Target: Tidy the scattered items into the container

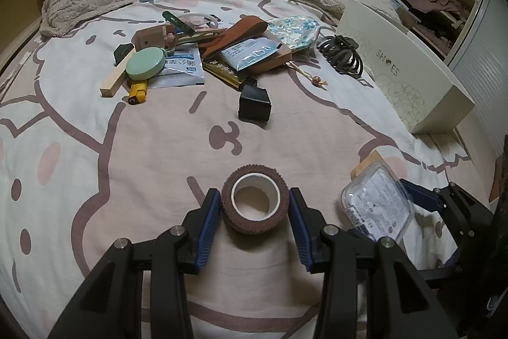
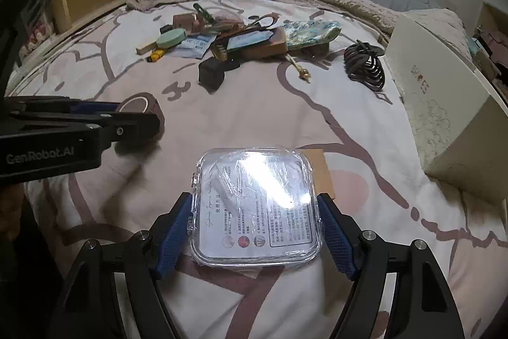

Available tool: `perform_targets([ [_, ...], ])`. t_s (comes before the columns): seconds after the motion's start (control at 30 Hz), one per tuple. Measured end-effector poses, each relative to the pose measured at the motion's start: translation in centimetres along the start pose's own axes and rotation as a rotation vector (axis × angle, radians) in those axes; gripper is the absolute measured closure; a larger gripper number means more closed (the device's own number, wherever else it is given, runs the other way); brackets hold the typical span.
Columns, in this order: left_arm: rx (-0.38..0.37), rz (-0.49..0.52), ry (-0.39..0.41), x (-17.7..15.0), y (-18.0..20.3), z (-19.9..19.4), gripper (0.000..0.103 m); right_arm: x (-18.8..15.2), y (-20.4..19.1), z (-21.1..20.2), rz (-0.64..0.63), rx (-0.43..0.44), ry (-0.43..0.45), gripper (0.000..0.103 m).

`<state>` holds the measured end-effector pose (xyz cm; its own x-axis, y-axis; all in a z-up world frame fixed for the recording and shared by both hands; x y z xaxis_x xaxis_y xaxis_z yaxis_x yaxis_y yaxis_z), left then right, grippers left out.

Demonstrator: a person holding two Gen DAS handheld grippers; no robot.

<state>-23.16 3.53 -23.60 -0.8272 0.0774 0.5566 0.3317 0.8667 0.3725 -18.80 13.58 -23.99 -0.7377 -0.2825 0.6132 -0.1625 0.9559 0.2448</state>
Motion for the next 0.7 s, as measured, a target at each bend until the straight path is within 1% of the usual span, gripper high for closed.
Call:
perform_targets([
  [0.47,0.016,0.04,0.007,0.3,0.8,0.0,0.06,0.6,3.8,-1.9,0.11,0.021,0.037,0.025],
  [0.7,0.0,0.079,0.016,0.5,2.0,-0.1,0.06,0.1,6.2,-2.3,0.164,0.014,0.045,0.026],
])
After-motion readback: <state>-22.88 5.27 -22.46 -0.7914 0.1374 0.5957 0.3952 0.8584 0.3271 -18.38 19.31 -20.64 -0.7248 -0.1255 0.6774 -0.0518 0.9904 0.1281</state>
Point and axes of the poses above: each gripper's, at about its wrist camera, not at the fingertips, and z roughly the way its jaws point, y to its right, x to its top, the point moved 10 cm from there along z, roughly the way its jaws point, and after that the axes turned 14 degrees about -x, right-handed, at the moved point
